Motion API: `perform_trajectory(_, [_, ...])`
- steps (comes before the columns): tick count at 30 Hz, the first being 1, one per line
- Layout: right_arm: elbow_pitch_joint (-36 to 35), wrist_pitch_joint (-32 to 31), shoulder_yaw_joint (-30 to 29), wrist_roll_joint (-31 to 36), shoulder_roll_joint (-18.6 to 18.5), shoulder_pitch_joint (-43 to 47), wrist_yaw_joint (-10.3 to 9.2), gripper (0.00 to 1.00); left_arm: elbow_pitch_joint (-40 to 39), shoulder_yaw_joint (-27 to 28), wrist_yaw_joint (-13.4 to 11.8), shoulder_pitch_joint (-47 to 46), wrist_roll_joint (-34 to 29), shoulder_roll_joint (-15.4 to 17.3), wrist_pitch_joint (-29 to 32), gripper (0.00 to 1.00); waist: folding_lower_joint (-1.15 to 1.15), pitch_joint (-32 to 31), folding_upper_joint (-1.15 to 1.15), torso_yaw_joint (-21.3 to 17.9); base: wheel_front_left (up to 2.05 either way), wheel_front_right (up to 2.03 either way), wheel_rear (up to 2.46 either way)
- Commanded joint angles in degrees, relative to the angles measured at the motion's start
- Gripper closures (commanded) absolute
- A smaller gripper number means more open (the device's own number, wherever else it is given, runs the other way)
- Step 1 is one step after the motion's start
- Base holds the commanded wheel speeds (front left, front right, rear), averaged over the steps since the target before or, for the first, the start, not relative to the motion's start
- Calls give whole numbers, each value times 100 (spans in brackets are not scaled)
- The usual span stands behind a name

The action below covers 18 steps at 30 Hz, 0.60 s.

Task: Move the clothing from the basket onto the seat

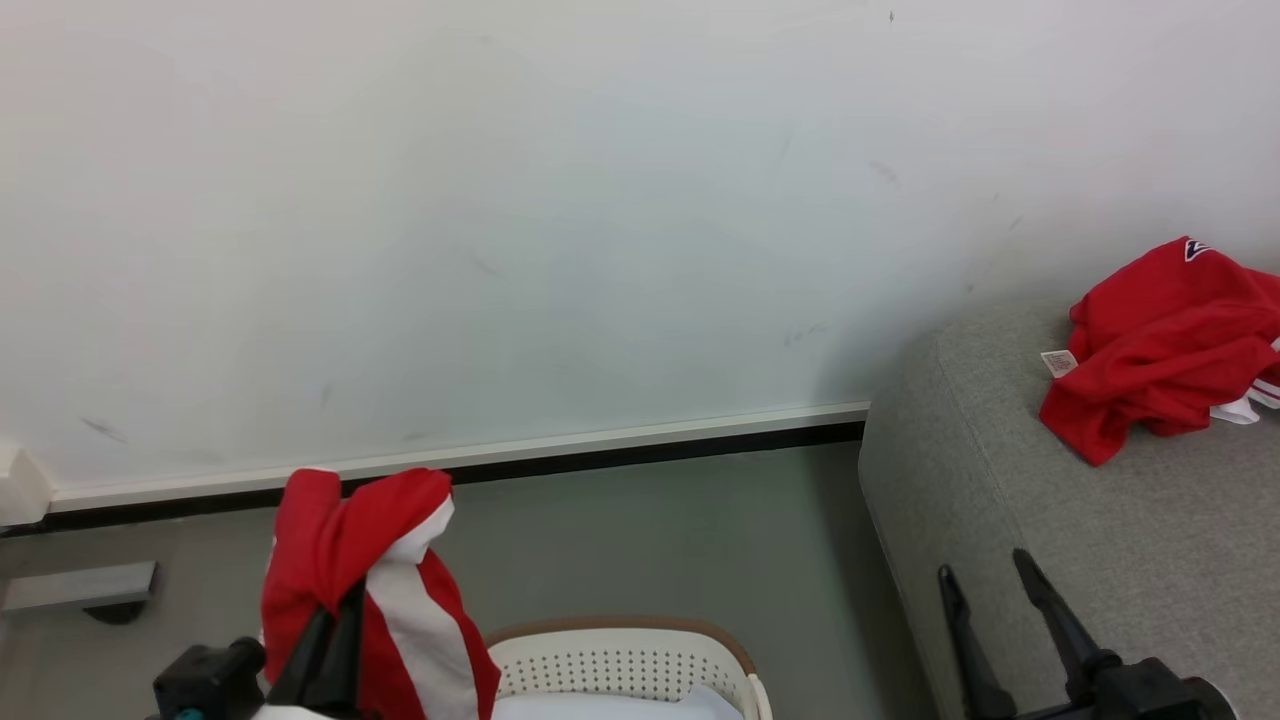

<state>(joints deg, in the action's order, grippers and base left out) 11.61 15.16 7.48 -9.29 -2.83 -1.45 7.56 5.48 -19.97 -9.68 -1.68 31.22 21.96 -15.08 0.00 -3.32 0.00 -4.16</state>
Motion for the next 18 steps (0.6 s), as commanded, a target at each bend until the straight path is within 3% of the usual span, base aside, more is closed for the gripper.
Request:
perform_trajectory(1, [38,-3,102,-38,-13,-15,-16,0,-53,70,36,96,-111,-26,-11,100,0,10,0,-6,0,0,0])
perform_trajectory(12, [244,-2,1597,-299,-33,-531,-16,0,-355,-133,385,-61,-221,-214,6,100,0,109,0,-27,0,0,0])
perform_trajectory(18, [459,-3,3000,-972,-314,-1069,-16,0,-525,-521,663,-316,-252,-356,144,100,0,114,0,50,0,0,0])
